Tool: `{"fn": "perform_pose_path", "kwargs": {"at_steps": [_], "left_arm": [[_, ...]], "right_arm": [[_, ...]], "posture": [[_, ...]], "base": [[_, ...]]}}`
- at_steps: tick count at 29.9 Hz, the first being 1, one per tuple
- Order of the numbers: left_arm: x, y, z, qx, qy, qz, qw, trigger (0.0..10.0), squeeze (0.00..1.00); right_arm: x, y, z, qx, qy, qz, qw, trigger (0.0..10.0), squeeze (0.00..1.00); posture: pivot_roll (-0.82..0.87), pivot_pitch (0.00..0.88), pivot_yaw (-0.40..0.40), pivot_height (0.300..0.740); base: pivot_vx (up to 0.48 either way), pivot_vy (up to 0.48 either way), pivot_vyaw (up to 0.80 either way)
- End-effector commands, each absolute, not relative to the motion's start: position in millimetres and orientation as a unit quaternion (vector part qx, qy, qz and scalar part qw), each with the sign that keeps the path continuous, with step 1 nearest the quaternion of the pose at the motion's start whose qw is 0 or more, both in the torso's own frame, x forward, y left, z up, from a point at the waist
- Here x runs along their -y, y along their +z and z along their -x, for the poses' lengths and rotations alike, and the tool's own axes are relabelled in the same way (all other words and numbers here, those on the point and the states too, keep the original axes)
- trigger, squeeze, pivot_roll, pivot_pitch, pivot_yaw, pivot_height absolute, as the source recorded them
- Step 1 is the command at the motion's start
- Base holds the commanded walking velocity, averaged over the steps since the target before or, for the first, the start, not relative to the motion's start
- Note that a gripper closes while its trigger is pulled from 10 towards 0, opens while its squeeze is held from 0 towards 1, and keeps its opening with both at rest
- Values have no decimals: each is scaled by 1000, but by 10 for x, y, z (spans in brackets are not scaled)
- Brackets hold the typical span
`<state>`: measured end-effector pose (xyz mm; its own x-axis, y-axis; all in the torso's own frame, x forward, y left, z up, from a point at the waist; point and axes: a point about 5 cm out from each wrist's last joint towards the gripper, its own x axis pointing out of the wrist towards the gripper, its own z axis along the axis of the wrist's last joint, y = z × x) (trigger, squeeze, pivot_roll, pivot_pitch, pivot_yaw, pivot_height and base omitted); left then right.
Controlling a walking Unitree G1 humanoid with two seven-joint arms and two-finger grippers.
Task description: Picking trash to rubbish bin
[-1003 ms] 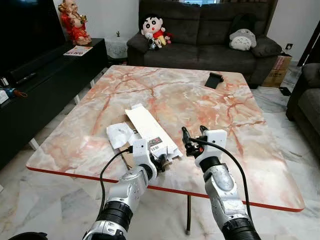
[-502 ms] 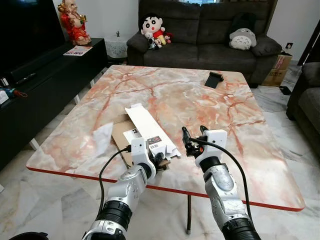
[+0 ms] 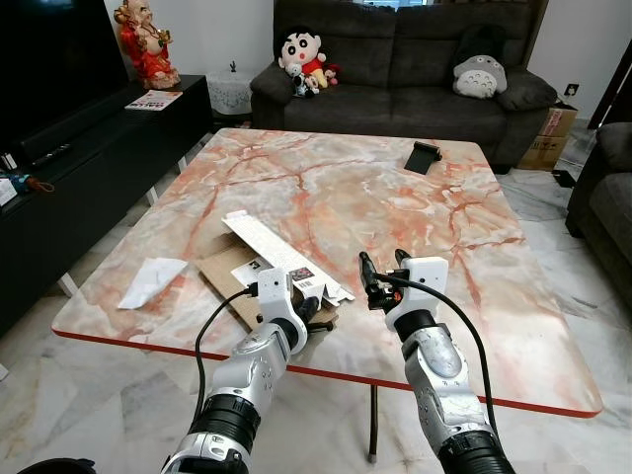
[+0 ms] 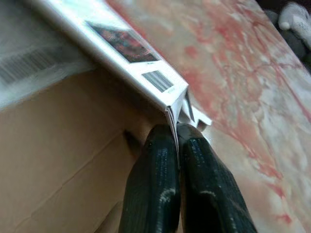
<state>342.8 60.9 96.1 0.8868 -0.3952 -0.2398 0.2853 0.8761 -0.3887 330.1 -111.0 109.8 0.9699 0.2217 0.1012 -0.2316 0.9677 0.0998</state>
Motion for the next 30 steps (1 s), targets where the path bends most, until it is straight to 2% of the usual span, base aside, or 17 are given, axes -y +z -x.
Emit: {"fn": "perform_pose_path", "kwargs": {"at_steps": [1, 3, 5, 6, 7, 8, 9, 16, 21, 26, 30], "left_arm": [[-539, 1140, -3465, -101, -205, 115, 967, 0, 0], [-534, 1154, -3467, -95, -207, 104, 968, 0, 0], [-489, 1234, -3459, -52, -232, 23, 971, 0, 0], [-479, 1252, -3456, -41, -237, 1, 971, 745, 0], [-471, 1269, -3452, -30, -240, -18, 970, 6863, 0], [-469, 1275, -3450, -26, -241, -21, 970, 6863, 0], [-474, 1290, -3450, -15, -238, -33, 971, 10000, 0], [-516, 1327, -3443, 21, -228, -83, 970, 10000, 0], [-651, 1402, -3462, 61, -192, -125, 972, 10000, 0], [-893, 1529, -3479, 117, -117, -146, 975, 10000, 0], [-989, 1577, -3483, 137, -84, -161, 974, 10000, 0]], "right_arm": [[1097, 1084, -3309, 41, 115, -52, 991, 10000, 0], [1097, 1082, -3309, 41, 115, -52, 991, 10000, 0], [1092, 1078, -3309, 40, 115, -52, 991, 10000, 0], [1091, 1077, -3310, 39, 115, -53, 991, 10000, 0], [1091, 1078, -3310, 39, 116, -53, 991, 10000, 0], [1090, 1078, -3310, 39, 116, -52, 991, 10000, 0], [1090, 1079, -3311, 40, 115, -53, 991, 10000, 0], [1085, 1078, -3312, 41, 115, -53, 991, 10000, 0], [1094, 1123, -3317, 53, 109, -59, 991, 10000, 0], [1137, 1278, -3357, 88, 87, -67, 990, 10000, 0], [1176, 1347, -3375, 106, 72, -73, 989, 10000, 0]], "posture": [[141, 0, -4, 740], [141, 0, -4, 740], [141, 0, -4, 740], [141, 0, -4, 740], [141, 0, -4, 740], [141, 0, -4, 740], [141, 0, -4, 740], [150, 0, -2, 740], [150, 0, -2, 740], [155, 0, 0, 740], [156, 0, 1, 740]], "base": [[0, 0, 0], [0, 0, 0], [0, 0, 0], [0, 0, 0], [0, 0, 0], [0, 0, 0], [0, 0, 0], [0, 0, 0], [0, 0, 0], [0, 0, 0], [0, 0, 0]]}}
